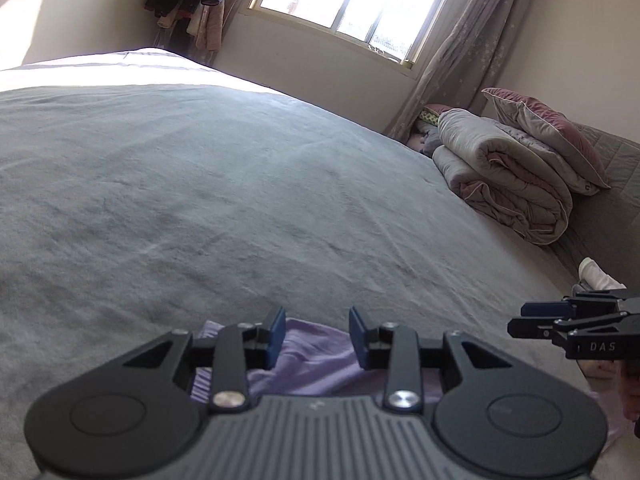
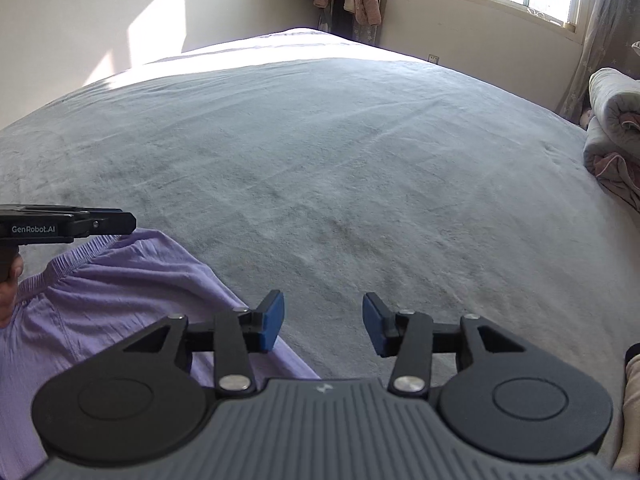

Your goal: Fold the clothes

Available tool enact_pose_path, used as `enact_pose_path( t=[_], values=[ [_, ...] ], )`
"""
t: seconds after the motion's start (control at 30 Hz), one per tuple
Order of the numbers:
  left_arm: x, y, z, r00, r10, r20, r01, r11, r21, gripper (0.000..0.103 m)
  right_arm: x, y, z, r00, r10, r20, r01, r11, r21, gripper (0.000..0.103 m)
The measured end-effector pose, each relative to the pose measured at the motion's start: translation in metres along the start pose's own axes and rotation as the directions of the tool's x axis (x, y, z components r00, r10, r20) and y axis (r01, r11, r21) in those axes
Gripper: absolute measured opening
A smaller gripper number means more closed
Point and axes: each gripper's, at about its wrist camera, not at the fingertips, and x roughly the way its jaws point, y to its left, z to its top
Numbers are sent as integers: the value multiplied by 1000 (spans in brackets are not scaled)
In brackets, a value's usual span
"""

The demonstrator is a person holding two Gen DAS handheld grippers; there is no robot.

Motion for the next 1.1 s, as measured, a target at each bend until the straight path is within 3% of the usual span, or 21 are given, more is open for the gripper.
enact_pose_path(
  t=[0.1, 0.23, 0.47, 0.57, 0.6, 0.67, 0.7, 0.77, 0.9, 1.0, 1.1],
  values=[
    [17, -6, -9, 997, -58, -53, 58, 998, 2, 35, -13, -24, -17, 998, -46, -45, 47, 999, 13, 37],
    [27, -15, -16, 997, -31, -75, 35, 998, 53, 35, -21, -48, -39, 991, -73, -113, 78, 996, 41, 35],
    [28, -16, -19, 998, -28, -49, 31, 998, 60, 35, -26, -68, -72, 975, -77, -206, 87, 995, 42, 34],
    [30, -18, -21, 999, -22, -38, 25, 997, 72, 35, -22, -74, -81, 968, -74, -238, 85, 996, 36, 27],
    [31, -18, -21, 999, -20, -34, 23, 997, 76, 35, -20, -76, -84, 966, -67, -249, 79, 996, 39, 18],
    [32, -19, -23, 1000, -15, -26, 17, 996, 82, 35, -19, -76, -87, 967, -54, -249, 65, 997, 36, 4],
    [33, -20, -23, 1000, -13, -23, 15, 996, 84, 35, -19, -75, -86, 968, -58, -244, 66, 998, 24, 2],
    [33, -20, -23, 1000, -7, -13, 8, 996, 85, 35, -19, -72, -86, 970, -66, -234, 68, 998, 1, 1],
    [33, -19, -22, 1000, 0, -1, 0, 997, 79, 35, -12, -90, -73, 972, -149, -184, 159, 986, 43, 1],
    [33, -18, -21, 1000, -4, 1, 4, 998, 69, 35, 1, -92, -67, 968, -166, -189, 175, 984, 29, 1],
    [26, -13, -17, 999, 41, 13, -42, 997, 71, 35, 8, -87, -70, 962, -186, -203, 187, 982, -13, 3]
  ],
)
